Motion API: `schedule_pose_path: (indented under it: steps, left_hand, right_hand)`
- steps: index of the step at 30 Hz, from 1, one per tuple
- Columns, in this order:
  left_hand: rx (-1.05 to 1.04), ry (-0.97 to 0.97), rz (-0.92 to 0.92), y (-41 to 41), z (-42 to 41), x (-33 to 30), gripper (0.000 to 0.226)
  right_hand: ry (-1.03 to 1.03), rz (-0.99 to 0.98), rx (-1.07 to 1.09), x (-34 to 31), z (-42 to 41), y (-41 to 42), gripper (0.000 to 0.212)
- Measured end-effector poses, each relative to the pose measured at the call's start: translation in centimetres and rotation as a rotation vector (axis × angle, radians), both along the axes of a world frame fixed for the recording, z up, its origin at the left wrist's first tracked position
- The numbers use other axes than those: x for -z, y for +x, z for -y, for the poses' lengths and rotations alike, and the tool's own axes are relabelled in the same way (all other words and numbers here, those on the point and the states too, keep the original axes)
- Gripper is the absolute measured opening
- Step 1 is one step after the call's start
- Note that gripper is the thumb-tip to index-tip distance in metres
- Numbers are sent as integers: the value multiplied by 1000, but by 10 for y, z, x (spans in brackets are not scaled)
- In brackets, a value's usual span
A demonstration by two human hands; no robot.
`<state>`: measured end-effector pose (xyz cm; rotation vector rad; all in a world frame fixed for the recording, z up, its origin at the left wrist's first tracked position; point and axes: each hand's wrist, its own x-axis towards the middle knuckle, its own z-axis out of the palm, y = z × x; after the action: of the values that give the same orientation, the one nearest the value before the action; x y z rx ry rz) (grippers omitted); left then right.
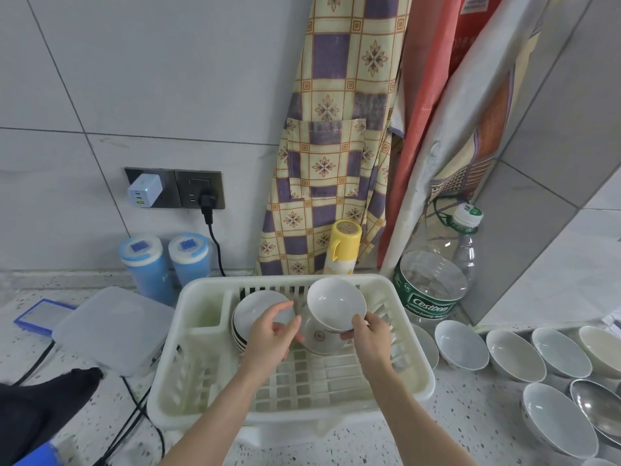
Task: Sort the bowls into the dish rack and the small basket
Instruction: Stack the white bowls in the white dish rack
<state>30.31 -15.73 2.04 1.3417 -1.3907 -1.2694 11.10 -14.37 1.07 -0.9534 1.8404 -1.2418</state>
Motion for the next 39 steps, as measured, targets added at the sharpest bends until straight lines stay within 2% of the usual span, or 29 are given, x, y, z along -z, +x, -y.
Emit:
schedule_pose_path:
  steps: [4, 10, 22, 26, 33, 37, 39]
  left_hand:
    - [87, -28, 151, -3, -3, 3, 43]
    - [300, 92, 233, -7, -9, 0, 70]
    - [350, 214, 294, -7, -8, 2, 78]
    - [381, 224, 290, -5, -7, 4, 67]
    - [394, 228, 294, -4, -7, 5, 52]
    - [369, 251, 248, -5, -9, 0, 30]
    - [344, 276, 229, -7, -11, -5, 32]
  right_hand:
    - [64, -84, -18, 1, 0, 1, 22]
    - [157, -183, -77, 3, 0, 2, 22]
    - [267, -197, -133, 4, 3, 3, 25]
    - [285, -203, -164, 5, 3, 3, 29]
    - [291, -206, -152, 8, 0, 2, 24]
    - [304, -209, -149, 7, -1, 2, 28]
    - [300, -188, -150, 6, -3, 2, 34]
